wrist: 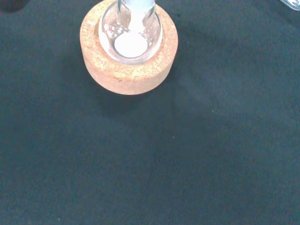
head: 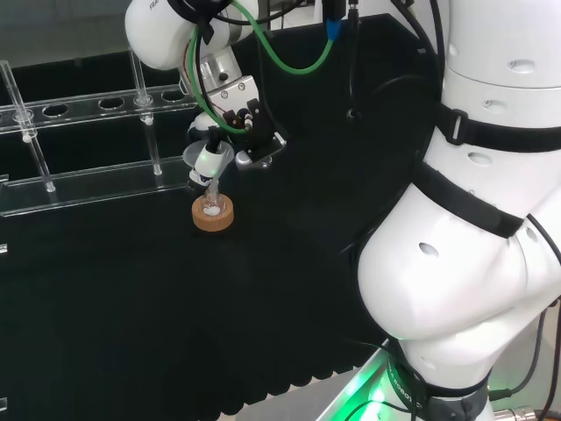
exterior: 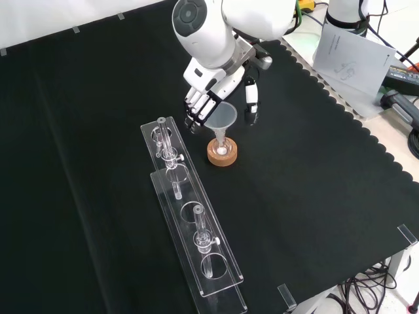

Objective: Remove the funnel from the round-bottom flask.

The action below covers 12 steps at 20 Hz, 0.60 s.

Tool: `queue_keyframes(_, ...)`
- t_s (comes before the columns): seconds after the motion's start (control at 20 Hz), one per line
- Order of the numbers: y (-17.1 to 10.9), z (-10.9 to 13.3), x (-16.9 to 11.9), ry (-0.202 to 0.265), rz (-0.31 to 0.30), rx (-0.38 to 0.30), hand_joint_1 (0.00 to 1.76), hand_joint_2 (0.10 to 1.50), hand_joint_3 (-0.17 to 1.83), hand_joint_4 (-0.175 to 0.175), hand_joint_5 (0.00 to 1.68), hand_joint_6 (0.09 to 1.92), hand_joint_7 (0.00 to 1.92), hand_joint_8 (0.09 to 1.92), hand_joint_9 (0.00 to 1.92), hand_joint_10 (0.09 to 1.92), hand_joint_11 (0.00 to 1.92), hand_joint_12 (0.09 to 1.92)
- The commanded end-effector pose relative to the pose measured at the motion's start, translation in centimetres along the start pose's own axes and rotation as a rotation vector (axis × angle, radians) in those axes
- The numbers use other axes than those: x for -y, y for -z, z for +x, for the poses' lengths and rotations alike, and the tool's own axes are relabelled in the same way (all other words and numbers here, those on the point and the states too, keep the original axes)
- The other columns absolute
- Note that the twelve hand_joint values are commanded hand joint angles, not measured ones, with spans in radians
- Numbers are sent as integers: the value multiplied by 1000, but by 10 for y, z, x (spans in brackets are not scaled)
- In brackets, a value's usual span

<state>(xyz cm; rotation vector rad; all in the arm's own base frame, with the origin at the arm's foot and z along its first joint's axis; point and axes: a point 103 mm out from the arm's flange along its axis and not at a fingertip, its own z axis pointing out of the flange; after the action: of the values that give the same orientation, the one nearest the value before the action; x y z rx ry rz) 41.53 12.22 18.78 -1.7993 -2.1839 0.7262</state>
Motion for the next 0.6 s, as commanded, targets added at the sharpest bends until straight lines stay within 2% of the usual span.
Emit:
queue_keyframes(0.05, -1, -1, -1, -7, -21, 25, 605, 781, 148, -52, 96, 87, 53, 565, 350, 743, 287, 1425)
queue_keyframes(0.25, -1, 3, -2, -19, -22, 87, 646, 802, 208, -60, 177, 87, 214, 693, 641, 628, 386, 1357)
queue_keyframes(0.5, -1, 5, -2, -35, -41, 149, 749, 798, 265, -61, 240, 87, 299, 707, 772, 591, 455, 1315)
queue_keyframes(0.6, 0, 5, -1, -46, -57, 167, 782, 793, 307, -56, 315, 87, 356, 703, 816, 571, 482, 1299)
